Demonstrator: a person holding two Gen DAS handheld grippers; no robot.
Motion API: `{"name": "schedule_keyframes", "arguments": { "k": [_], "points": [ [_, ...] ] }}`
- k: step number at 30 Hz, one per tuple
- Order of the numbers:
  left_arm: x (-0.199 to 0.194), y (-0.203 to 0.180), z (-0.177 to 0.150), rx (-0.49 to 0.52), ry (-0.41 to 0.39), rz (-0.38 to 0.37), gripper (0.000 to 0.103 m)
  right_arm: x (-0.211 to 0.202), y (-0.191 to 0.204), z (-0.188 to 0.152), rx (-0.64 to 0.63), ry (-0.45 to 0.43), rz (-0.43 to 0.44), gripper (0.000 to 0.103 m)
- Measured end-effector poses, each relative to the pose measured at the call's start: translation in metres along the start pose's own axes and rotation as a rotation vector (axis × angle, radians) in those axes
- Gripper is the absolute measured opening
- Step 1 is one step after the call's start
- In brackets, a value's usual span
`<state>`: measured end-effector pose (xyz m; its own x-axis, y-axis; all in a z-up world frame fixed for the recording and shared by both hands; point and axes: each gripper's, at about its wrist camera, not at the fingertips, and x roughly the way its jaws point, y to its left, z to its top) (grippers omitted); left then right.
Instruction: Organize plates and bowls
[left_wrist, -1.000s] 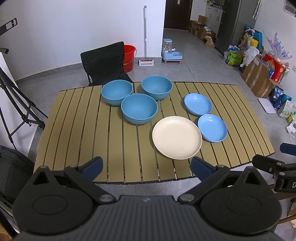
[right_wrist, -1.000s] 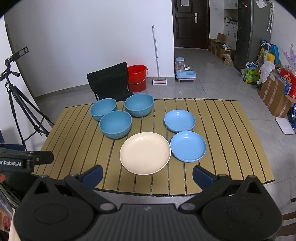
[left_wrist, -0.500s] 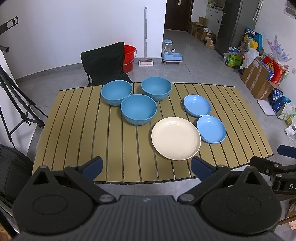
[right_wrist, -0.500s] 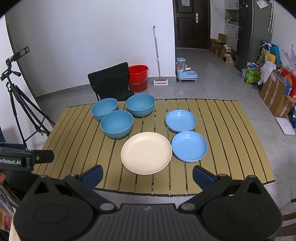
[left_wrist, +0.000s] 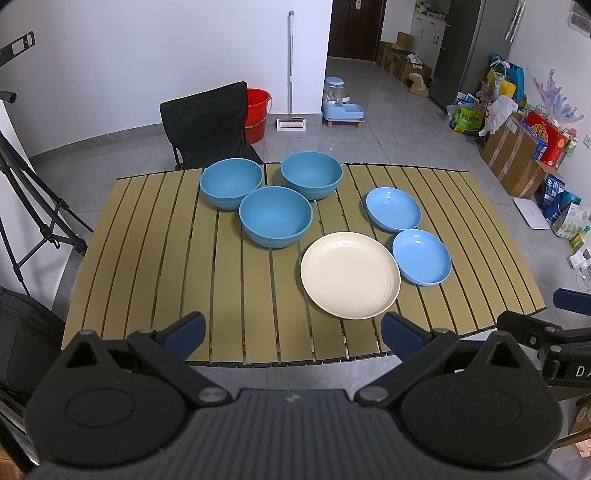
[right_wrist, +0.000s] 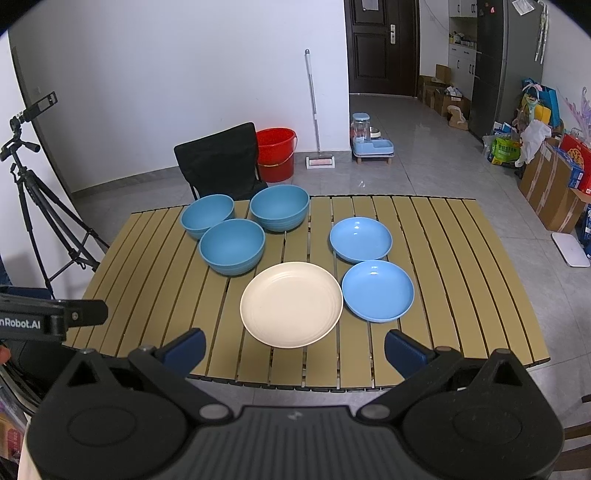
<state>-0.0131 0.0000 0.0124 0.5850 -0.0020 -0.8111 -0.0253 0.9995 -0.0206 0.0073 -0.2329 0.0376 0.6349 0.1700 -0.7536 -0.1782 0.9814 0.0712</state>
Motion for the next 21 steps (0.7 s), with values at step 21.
{"name": "schedule_keyframes", "arguments": {
  "k": [21],
  "points": [
    [0.012,0.001,0.007,0.023,0.012,-0.013,0.103,0.023,0.003,0.007,0.023,0.038,-0.017,0.103]
  ]
}}
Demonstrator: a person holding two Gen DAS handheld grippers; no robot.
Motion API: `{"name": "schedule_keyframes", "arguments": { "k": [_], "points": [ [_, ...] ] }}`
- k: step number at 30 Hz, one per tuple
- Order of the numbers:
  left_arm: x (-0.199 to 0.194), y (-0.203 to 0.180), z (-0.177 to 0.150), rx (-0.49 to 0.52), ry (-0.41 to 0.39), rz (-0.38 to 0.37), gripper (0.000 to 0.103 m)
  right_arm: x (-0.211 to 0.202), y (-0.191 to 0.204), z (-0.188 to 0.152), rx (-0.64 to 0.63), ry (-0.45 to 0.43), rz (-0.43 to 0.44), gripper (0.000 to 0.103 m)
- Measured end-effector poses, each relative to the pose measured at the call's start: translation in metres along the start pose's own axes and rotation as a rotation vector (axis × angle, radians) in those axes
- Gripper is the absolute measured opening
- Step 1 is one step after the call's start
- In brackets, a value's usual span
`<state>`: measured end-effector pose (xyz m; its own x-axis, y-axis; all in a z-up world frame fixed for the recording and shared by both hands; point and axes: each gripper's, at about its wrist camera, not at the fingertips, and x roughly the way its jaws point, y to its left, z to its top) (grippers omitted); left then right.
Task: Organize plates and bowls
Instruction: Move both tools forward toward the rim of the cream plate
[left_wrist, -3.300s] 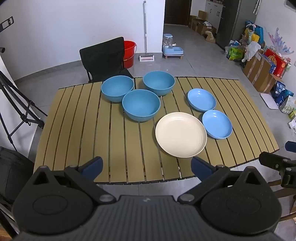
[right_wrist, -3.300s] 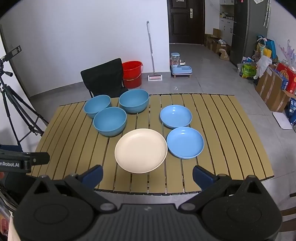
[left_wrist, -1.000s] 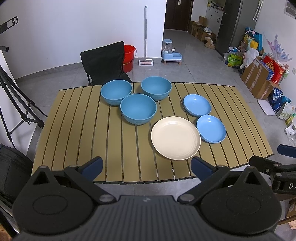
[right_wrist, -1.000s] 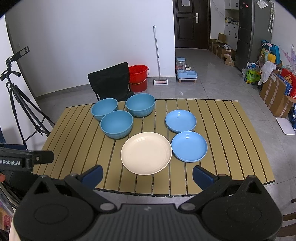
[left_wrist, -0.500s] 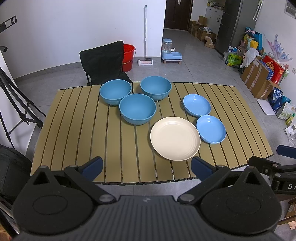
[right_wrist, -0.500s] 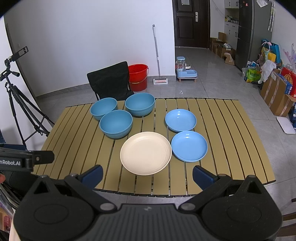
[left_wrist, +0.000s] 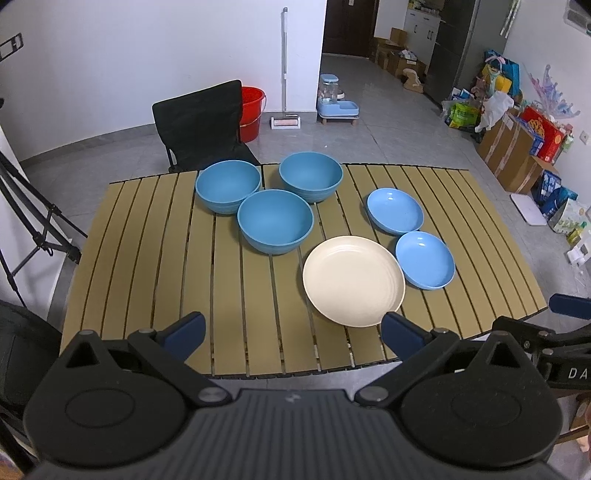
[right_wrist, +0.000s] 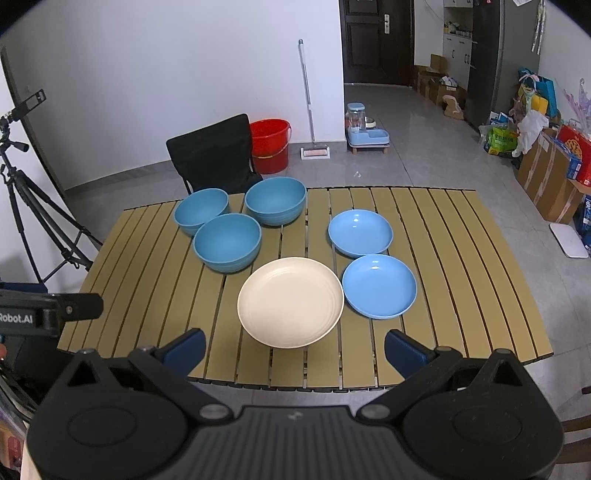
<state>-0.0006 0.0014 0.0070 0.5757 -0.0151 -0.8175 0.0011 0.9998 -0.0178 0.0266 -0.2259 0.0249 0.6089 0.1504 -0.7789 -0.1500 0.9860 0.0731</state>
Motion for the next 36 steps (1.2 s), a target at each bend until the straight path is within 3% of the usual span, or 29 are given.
{"name": "schedule_keyframes", "arguments": {
  "k": [21,36],
  "points": [
    [0.058,0.026,0.040,0.100,0.079,-0.073,0.103,0.050,0.022,0.008,0.127,0.064,-0.087,0.103],
    [0.159,-0.006,0.075,0.051,0.202,-0.008,0.103,0.149,-0.025,0.029,0.144,0.183,-0.038,0.098]
  ]
}}
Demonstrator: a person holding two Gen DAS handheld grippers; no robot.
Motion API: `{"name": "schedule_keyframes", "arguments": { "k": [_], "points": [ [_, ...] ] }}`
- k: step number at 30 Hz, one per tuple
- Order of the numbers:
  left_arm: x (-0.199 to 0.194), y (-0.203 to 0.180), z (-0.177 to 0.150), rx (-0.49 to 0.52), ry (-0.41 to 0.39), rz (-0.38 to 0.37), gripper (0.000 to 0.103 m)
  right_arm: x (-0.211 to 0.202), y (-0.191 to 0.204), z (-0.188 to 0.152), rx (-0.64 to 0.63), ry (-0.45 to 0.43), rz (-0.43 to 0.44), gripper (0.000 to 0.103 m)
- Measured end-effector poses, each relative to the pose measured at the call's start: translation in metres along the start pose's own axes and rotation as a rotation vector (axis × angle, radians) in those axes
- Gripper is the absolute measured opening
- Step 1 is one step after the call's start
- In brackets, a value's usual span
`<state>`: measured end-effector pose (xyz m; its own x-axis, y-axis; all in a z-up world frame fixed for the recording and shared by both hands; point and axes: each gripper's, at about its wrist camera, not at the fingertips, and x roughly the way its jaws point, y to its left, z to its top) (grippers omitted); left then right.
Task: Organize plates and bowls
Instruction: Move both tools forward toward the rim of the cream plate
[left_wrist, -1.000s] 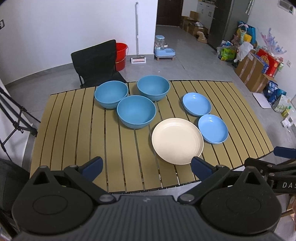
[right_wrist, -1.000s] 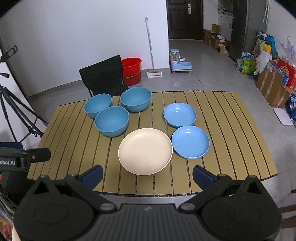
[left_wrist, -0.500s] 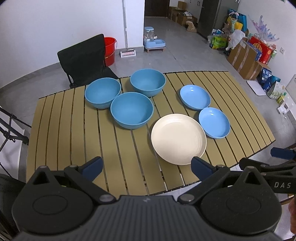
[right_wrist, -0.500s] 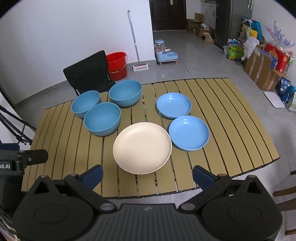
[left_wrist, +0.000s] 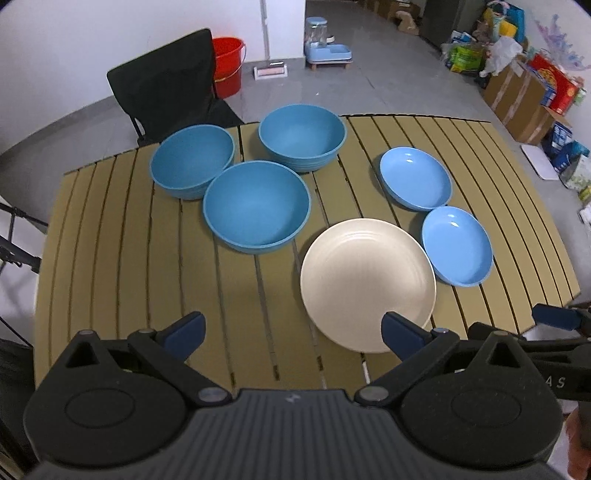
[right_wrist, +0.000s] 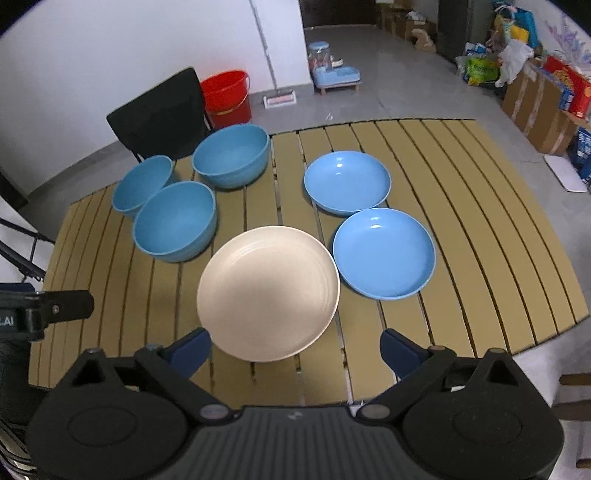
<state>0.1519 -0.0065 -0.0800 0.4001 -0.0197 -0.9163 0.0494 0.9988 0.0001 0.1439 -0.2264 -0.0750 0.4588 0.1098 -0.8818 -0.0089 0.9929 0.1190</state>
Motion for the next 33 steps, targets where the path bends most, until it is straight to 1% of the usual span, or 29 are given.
{"name": "schedule_keyframes", "arguments": {
  "k": [7,10,12,16,20,22,24,25,27,33],
  "points": [
    [0.057,0.000,0.010,-0.065,0.049,0.025,0.103,0.054,-0.013,0.019,-0.045,0.053,0.006,0.092],
    [0.083,0.000,0.011,-0.064,0.067,0.029,0.103,0.077,-0.020,0.023,-0.023,0.066,-0.008,0.089],
    [0.103,0.000,0.011,-0.068,0.084,0.028,0.103,0.094,-0.025,0.024,-0.005,0.077,-0.019,0.085],
    [0.136,0.003,0.012,-0.081,0.126,0.023,0.100,0.124,-0.033,0.024,0.032,0.096,-0.053,0.082],
    [0.162,0.006,0.012,-0.094,0.150,0.014,0.094,0.145,-0.040,0.023,0.073,0.109,-0.059,0.076],
    [0.173,0.008,0.013,-0.110,0.163,0.007,0.088,0.156,-0.043,0.021,0.090,0.113,-0.054,0.073],
    [0.182,0.011,0.012,-0.135,0.179,-0.009,0.079,0.163,-0.046,0.018,0.105,0.115,-0.040,0.069],
    [0.188,0.014,0.013,-0.151,0.188,-0.016,0.078,0.166,-0.048,0.017,0.111,0.117,-0.029,0.068],
    [0.194,0.017,0.013,-0.169,0.200,-0.020,0.074,0.171,-0.049,0.015,0.121,0.119,-0.007,0.061],
    [0.203,0.021,0.011,-0.170,0.196,-0.025,0.073,0.179,-0.051,0.012,0.152,0.125,0.020,0.049]
  ]
}}
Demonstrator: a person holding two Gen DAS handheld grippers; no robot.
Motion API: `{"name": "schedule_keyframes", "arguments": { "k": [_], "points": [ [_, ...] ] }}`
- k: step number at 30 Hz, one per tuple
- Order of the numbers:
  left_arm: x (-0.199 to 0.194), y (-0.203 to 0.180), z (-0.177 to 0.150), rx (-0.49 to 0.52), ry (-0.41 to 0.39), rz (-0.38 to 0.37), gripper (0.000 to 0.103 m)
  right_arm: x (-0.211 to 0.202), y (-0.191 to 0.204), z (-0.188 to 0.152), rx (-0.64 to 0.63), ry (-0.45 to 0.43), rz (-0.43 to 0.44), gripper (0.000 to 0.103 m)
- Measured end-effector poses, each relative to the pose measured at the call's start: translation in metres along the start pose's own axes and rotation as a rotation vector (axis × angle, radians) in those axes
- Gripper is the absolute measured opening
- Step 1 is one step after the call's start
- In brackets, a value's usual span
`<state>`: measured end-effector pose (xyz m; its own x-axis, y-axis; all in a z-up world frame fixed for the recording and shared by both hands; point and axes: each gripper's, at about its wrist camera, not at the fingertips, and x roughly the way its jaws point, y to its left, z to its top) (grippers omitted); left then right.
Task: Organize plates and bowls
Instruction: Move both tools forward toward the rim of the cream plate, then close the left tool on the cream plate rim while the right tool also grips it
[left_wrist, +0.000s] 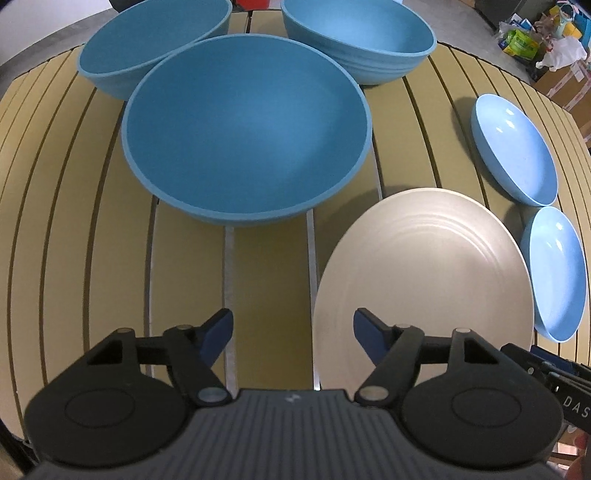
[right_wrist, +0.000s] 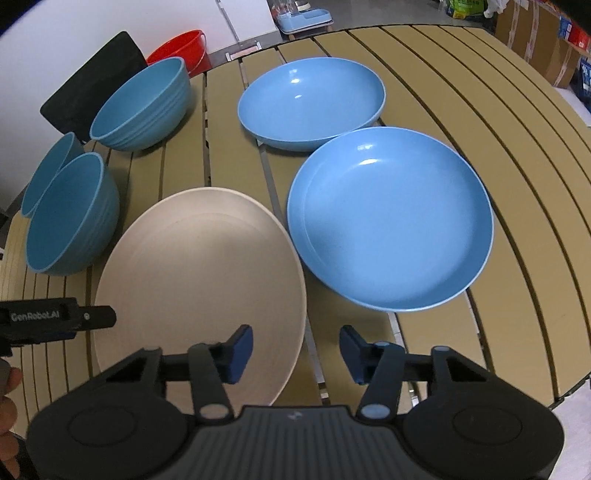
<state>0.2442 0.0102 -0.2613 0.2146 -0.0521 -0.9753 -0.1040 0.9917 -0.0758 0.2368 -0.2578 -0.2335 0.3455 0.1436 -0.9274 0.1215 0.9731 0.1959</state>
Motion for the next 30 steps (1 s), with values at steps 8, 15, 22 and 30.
{"name": "schedule_keyframes", "arguments": {
  "k": [8,15,22,30],
  "points": [
    [0.008,-0.001,0.011,-0.029,0.008,-0.032,0.056,0.008,-0.003,0.008,0.030,0.001,0.035,0.028],
    [0.016,-0.002,0.012,-0.022,0.014,-0.082,0.023,0.013,-0.005,0.011,0.056,0.003,0.053,0.017],
    [0.014,-0.010,0.008,0.021,0.004,-0.073,0.019,0.012,-0.006,0.010,0.051,-0.011,0.068,0.010],
    [0.006,-0.016,0.005,0.049,-0.033,-0.053,0.019,0.008,-0.002,0.008,0.017,-0.035,0.072,0.010]
  ]
}}
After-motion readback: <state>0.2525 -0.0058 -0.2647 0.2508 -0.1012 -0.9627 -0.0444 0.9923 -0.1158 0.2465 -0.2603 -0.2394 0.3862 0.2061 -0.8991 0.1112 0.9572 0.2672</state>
